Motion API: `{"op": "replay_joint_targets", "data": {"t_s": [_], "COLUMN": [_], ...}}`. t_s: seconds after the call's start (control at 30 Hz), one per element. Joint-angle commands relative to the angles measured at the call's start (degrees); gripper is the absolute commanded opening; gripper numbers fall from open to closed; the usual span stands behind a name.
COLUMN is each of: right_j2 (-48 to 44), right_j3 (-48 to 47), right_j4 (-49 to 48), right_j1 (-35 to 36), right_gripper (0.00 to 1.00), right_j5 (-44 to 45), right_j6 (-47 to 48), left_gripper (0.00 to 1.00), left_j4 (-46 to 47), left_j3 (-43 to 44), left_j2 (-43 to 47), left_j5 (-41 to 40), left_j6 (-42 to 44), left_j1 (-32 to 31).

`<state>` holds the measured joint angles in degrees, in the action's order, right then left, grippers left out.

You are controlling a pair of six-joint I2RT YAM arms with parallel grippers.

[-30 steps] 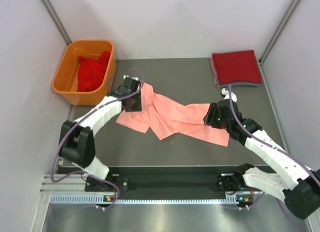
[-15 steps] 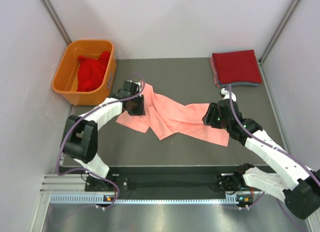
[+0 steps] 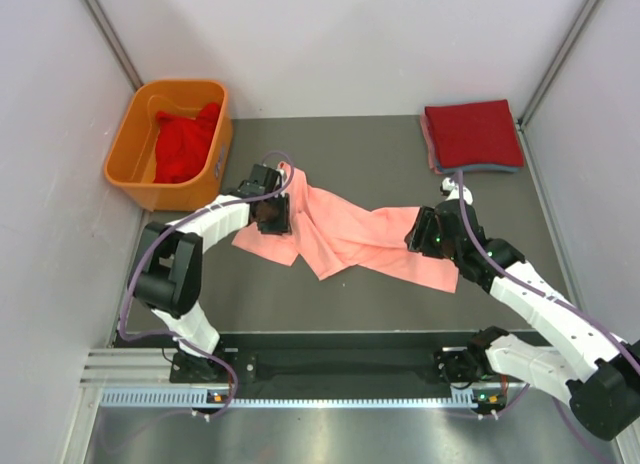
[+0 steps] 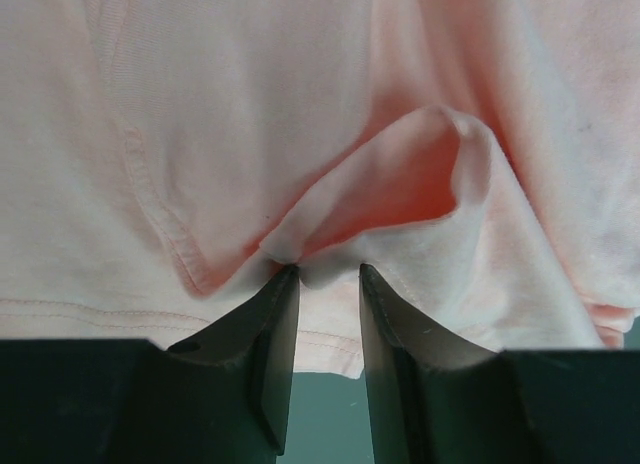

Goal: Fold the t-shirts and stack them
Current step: Flatten the tshirt out

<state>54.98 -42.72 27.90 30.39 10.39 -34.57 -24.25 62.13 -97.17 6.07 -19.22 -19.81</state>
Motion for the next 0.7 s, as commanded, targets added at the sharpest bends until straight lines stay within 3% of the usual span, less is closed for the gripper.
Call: {"op": "replay_joint_targets", "data": {"t_s": [0.0,0.2,0.37,0.67], "right_j2": [-1.46,-1.55,-1.19,-0.05], "right_j3": [0.44,0.36,0.44,1.41], "right_j4": [-1.97,-1.88,-2.06,-2.67], "right_j1": [1.07,1.16,1.16,1.16], "right_gripper": [0.51,0.51,0.51,0.51], "right_j5": [0.24,0.24,0.07,-0.11], "right_j6": [0.55,0.46,0.38,0.03], "left_gripper": [0.36,0.37,0.36,0.14], "left_j4": [1.49,0.70,2.63,1.58], "left_j3": [0.27,0.36,-0.25,0.19], "left_j2": [-0.57,-0.83,-0.66,0.05], "left_j5": [-2.63,-5.54,-2.82,0.17], "left_j6": [1.73,2.26,2.26,1.12], "left_j1": [-0.05,-0.05,-0.22,-1.10]}}
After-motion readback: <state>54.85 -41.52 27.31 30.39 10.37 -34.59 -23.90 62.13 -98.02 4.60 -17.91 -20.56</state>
